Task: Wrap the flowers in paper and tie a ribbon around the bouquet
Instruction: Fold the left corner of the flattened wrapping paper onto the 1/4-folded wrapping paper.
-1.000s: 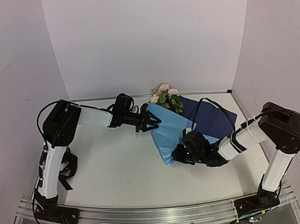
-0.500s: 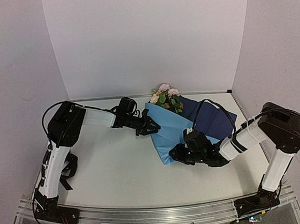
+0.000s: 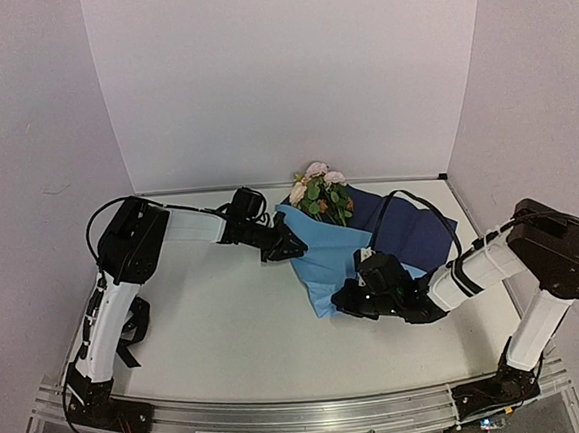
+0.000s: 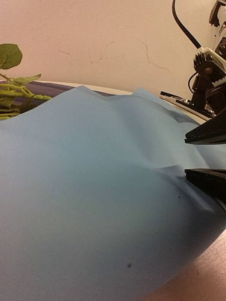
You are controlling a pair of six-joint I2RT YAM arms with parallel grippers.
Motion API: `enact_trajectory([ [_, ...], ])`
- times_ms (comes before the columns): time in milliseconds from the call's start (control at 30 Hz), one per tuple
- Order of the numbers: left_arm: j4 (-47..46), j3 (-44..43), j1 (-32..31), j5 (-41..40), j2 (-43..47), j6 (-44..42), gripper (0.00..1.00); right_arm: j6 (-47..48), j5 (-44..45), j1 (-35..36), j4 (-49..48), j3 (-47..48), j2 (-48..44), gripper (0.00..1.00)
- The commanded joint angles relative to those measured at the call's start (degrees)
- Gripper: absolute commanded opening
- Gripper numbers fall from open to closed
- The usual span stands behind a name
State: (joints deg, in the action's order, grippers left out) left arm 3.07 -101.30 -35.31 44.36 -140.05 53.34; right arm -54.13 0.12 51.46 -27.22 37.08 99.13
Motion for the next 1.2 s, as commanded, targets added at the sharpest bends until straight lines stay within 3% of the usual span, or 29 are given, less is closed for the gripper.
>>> enact_trajectory([
  [0, 1.06, -2.67, 1.61, -1.21, -1.80, -0.85, 0.18, 1.93, -0.45, 1.15, 4.21, 1.42, -0.07, 0.00],
  [367, 5.53, -8.68, 2.99, -0.09, -3.61, -4.64, 0.13, -0.42, -3.76, 1.11, 6.64, 2.88, 5.55, 0.00],
  [500, 5.81, -8.44, 2.96, 0.42, 0.92, -7.63, 0.23, -0.63, -3.54, 1.15, 8.29, 3.19, 4.76, 0.00],
  [633, 2.98, -1.26, 2.54, 1.09, 9.85, -8.04, 0.31, -1.25, -3.90, 1.16, 8.97, 3.91, 3.77, 0.02],
  [867, -8.00, 18.45, 0.72, 1.76, 18.37, -1.66, 0.29, -0.70, -4.17, 1.15, 11.01, 7.08, 3.45, 0.06],
  [967, -13.29, 19.86, -0.94, 4.12, 16.36, 0.14, 0.29, -0.46, -4.57, 1.16, 11.39, 7.82, 3.94, 0.07],
  [1167, -11.53, 16.36, -3.35, 2.17, 10.30, -0.51, 0.26, 0.98, -2.82, 1.24, 13.72, 7.98, 2.11, 0.17],
])
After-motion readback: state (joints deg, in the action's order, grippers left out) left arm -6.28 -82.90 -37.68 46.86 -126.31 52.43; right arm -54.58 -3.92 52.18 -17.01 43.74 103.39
